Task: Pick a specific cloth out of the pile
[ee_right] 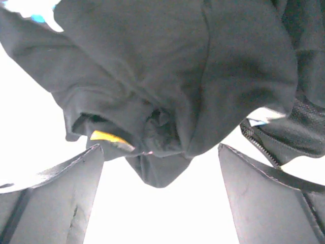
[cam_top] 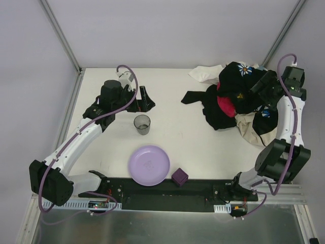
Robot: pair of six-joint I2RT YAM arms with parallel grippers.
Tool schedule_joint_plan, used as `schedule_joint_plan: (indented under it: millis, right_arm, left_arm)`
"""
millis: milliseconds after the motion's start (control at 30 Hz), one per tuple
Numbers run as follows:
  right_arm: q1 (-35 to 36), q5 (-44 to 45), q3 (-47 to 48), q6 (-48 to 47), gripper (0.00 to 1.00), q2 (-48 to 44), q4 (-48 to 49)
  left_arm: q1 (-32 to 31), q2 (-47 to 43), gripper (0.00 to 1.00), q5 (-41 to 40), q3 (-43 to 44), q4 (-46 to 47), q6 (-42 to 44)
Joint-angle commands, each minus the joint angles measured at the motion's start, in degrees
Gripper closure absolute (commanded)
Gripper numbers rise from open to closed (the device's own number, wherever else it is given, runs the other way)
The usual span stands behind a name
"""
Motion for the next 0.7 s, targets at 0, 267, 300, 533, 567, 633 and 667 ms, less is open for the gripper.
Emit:
schedule_joint_plan:
  millis: [0, 267, 300, 533, 567, 633, 667]
  right_arm:
    - [0.8, -1.4, -1.8, 0.4, 0.04, -6.5, -0.7]
    - [5.2, -2.1, -7.3, -0.2, 0.04, -9.3, 0.0]
    - [6.0, -2.3, -8.1, -0.1, 0.04, -9.2, 0.2]
    - [11.3, -1.0, -15.8, 0.5, 0.04, -8.0, 4.0]
    - [11.8, -0.6, -16.3, 0.5, 0.04, -7.4, 4.5]
    - [12.1, 0.5, -17.5, 0.4, 0.04, -5.6, 5.3]
    - [12.2, 0.8, -17.7, 0.4, 0.04, -4.9, 5.5]
  left_arm:
    - [0.7, -1.8, 0.01, -0.8, 0.7, 1.3, 1.4]
    - [0.7, -1.6, 0.01, 0.8, 1.0, 1.3, 1.3]
    - [0.7, -1.5, 0.01, 1.0, 1.1, 1.3, 1.1]
    - [0.7, 0.3, 0.01, 3.1, 3.0, 1.3, 0.7]
    - [0.7, 0.8, 0.01, 3.6, 3.5, 1.1, 0.4]
    - [0.7, 2.7, 0.01, 4.8, 5.1, 0.6, 0.0]
    - [0.7, 3.8, 0.01, 5.1, 6.0, 0.0, -0.3]
